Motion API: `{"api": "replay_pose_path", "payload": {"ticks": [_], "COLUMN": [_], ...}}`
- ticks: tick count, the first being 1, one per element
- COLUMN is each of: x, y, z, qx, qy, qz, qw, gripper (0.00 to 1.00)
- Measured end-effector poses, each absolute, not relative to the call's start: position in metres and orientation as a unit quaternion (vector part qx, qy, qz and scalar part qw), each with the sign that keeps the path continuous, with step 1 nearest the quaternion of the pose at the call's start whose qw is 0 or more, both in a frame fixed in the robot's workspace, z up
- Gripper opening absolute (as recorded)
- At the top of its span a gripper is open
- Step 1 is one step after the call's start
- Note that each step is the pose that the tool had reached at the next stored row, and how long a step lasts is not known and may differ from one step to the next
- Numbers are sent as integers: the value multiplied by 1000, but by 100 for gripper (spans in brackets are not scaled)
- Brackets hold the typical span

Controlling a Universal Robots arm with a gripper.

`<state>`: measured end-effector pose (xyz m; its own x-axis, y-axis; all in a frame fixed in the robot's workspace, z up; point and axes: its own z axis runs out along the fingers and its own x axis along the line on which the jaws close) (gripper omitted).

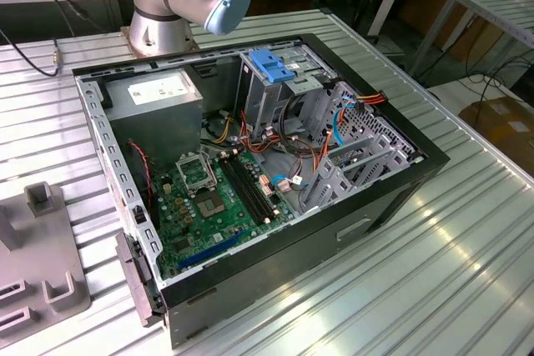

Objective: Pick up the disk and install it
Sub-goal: 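Reach for the disk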

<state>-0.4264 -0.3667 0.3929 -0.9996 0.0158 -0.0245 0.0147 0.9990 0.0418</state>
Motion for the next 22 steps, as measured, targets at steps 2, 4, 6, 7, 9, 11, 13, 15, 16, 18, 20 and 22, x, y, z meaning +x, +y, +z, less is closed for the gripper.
{"api": "replay_pose_path", "payload": {"ticks": [2, 4, 6, 7, 9, 11, 13, 15, 16, 18, 20, 22], "x": [-428, -429, -429, -430, -431, -434, -438, -444, -447, -456, -460, -462], "y": [-367, -367, -367, -367, -367, -367, -367, -367, -367, -367, -367, -367], "z": [393, 393, 393, 393, 393, 393, 393, 393, 393, 393, 393, 393], "qx": [8, 7, 7, 7, 6, 6, 6, 6, 6, 6, 6, 6], "qy": [1000, 1000, 1000, 1000, 1000, 1000, 1000, 1000, 1000, 1000, 1000, 1000], "qz": [18, 15, 6, 3, 2, 2, 2, 2, 2, 2, 2, 2], "qw": [12, 12, 13, 13, 12, 12, 12, 12, 12, 12, 12, 12], "gripper": [10, 10, 10, 10, 10, 10, 10, 10, 10, 10, 10, 10]}}
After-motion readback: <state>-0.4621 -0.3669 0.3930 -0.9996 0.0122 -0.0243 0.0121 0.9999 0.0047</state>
